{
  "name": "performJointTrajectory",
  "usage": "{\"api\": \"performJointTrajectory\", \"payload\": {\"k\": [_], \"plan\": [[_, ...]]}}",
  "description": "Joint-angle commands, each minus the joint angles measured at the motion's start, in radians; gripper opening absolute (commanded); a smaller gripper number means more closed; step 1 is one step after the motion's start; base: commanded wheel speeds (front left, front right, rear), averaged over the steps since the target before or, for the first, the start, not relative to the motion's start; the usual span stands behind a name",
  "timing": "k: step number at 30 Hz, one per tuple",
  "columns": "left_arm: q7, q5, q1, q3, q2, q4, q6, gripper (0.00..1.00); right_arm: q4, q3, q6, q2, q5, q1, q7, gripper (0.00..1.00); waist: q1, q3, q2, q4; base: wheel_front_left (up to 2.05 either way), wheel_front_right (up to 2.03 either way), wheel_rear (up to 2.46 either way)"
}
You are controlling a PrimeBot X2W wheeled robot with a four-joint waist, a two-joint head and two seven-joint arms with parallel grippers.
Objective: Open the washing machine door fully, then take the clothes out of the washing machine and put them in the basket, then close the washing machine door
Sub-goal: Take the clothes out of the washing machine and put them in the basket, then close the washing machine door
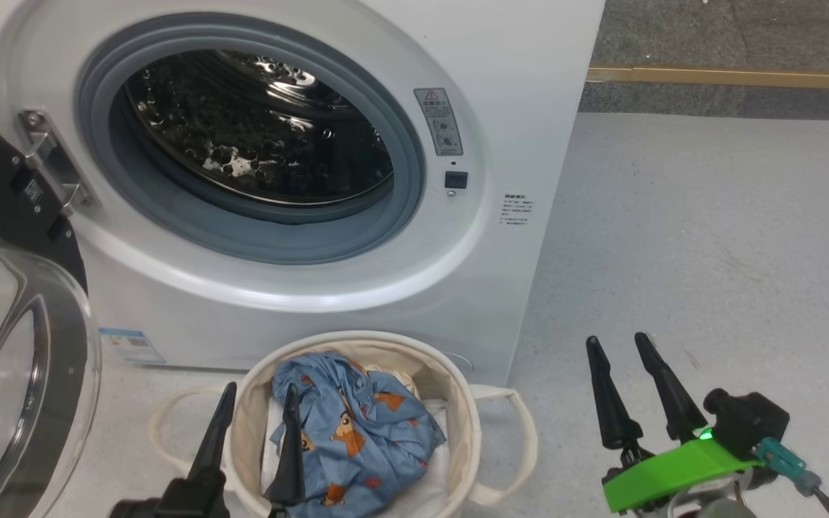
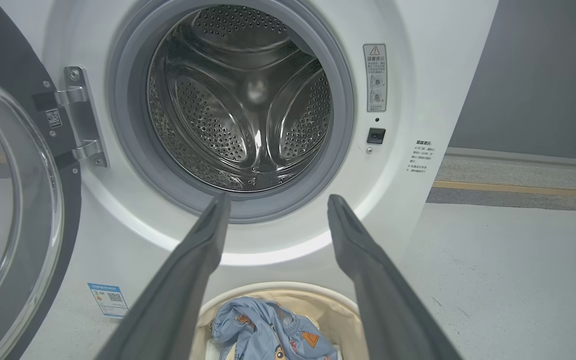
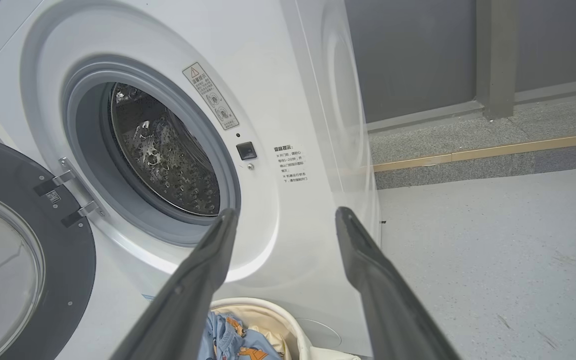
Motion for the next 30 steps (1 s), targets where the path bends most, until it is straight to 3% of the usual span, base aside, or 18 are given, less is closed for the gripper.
{"api": "performJointTrajectory", "payload": {"k": [1, 30], "plan": [[-0.005, 0.002, -0.014, 0.028, -0.006, -0.028, 0.002, 1.0, -0.03, 0.023, 0.001, 0.0, -0.008, -0.021, -0.005, 1.0, 0.0001, 0.002, -0.0001, -0.001, 0.0, 0.0, 0.0], [-0.005, -0.029, -0.032, 0.011, -0.006, 0.004, 0.012, 1.0, -0.027, 0.006, 0.001, 0.0, -0.011, -0.035, -0.005, 1.0, 0.0001, 0.015, -0.0001, -0.014, 0.0, 0.0, 0.0]]}}
